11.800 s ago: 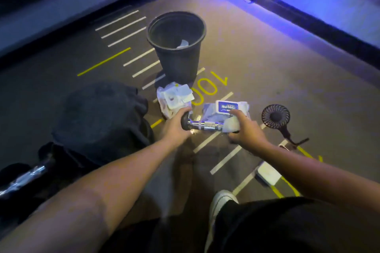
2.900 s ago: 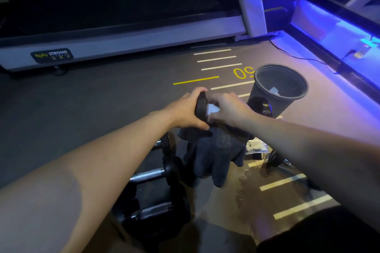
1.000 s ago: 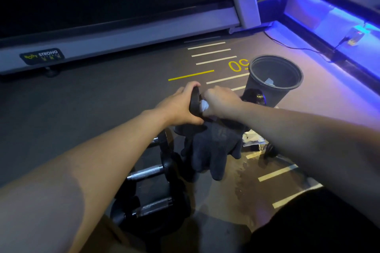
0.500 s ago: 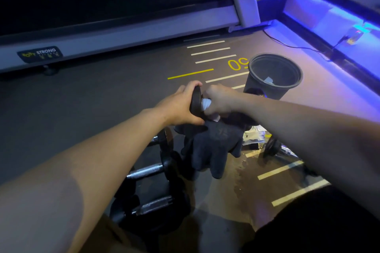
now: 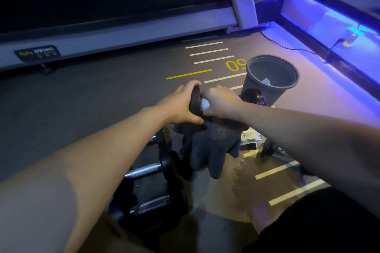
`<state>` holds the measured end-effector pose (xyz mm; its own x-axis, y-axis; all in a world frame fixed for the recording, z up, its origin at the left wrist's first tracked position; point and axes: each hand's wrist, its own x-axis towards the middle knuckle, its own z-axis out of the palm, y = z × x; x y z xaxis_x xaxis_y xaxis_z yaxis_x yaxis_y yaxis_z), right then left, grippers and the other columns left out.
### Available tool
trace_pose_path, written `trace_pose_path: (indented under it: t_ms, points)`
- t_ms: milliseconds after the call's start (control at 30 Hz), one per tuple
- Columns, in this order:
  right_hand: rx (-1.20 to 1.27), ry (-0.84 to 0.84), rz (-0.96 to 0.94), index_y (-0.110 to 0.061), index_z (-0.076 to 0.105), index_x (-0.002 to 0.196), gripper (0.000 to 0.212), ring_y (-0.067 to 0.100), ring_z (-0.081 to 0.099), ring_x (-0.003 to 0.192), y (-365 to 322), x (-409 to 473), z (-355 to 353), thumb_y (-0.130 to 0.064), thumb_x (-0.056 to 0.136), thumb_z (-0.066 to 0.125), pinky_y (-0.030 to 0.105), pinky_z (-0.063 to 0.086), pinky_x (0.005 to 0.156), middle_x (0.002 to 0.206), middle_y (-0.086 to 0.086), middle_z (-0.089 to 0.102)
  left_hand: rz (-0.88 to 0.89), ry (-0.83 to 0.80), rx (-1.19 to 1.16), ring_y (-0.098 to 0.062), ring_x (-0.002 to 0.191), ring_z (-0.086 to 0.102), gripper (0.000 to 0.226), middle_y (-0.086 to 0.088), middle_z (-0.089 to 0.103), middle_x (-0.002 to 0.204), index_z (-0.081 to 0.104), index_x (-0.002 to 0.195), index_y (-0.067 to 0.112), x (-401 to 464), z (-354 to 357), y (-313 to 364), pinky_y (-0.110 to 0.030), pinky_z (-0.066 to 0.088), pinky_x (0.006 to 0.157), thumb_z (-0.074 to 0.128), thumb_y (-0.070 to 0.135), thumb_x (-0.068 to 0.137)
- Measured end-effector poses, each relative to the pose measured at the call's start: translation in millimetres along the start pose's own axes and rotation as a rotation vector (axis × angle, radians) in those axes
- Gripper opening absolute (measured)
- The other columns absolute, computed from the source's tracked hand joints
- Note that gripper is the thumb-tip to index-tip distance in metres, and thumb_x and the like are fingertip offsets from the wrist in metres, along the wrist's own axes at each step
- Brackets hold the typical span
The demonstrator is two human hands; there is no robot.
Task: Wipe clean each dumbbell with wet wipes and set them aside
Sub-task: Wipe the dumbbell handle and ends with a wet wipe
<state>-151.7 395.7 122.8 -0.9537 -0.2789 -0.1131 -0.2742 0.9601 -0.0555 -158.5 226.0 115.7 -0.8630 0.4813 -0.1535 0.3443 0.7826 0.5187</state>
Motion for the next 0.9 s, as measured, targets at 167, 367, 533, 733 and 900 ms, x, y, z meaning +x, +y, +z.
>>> trace_pose_path:
  t_ms: [167,367,533,733,900]
  points:
    - [0.138,-0.036,0.041,-0.017,0.059,0.094,0.023,0.034,0.062,0.093,-4,5,-3,-0.026,0.074,0.067,0.031,0.038,0.066,0.088,0.008,0.060,-0.017,0.004,-0.005,-0.030,0.120,0.056,0.108,-0.002,0.042,0.144,0.019,0.143,0.041,0,-1,0,-0.044,0.048,0.098,0.088,0.046,0.060]
    - [0.040,0.006,-0.048,-0.015,0.061,0.097,0.026,0.035,0.063,0.096,3,3,-1,-0.032,0.078,0.066,0.032,0.038,0.066,0.095,0.012,0.067,0.002,-0.016,-0.019,-0.028,0.124,0.052,0.110,-0.002,0.040,0.145,0.019,0.143,0.039,3,-1,-1,-0.045,0.046,0.102,0.090,0.045,0.059]
    - [-0.091,-0.007,-0.124,-0.019,0.064,0.106,0.037,0.034,0.065,0.098,16,-1,-2,-0.046,0.081,0.068,0.038,0.048,0.073,0.099,0.011,0.069,0.012,-0.005,-0.027,-0.029,0.123,0.053,0.108,-0.003,0.041,0.143,0.020,0.140,0.042,2,0,0,-0.047,0.046,0.102,0.089,0.049,0.057]
    - [-0.159,-0.060,-0.106,-0.022,0.064,0.110,0.037,0.036,0.064,0.098,23,-4,-4,-0.044,0.080,0.067,0.035,0.043,0.068,0.100,0.011,0.068,0.016,-0.003,0.006,-0.029,0.119,0.055,0.105,0.000,0.041,0.143,0.019,0.137,0.046,-1,-1,3,-0.049,0.049,0.097,0.087,0.053,0.057]
    - [-0.247,-0.106,-0.085,-0.018,0.060,0.118,0.045,0.035,0.063,0.103,37,-13,-9,-0.048,0.085,0.065,0.034,0.039,0.069,0.110,0.012,0.065,0.028,-0.009,-0.015,-0.026,0.119,0.054,0.105,0.002,0.041,0.142,0.020,0.139,0.046,3,-1,2,-0.046,0.047,0.100,0.087,0.053,0.058]
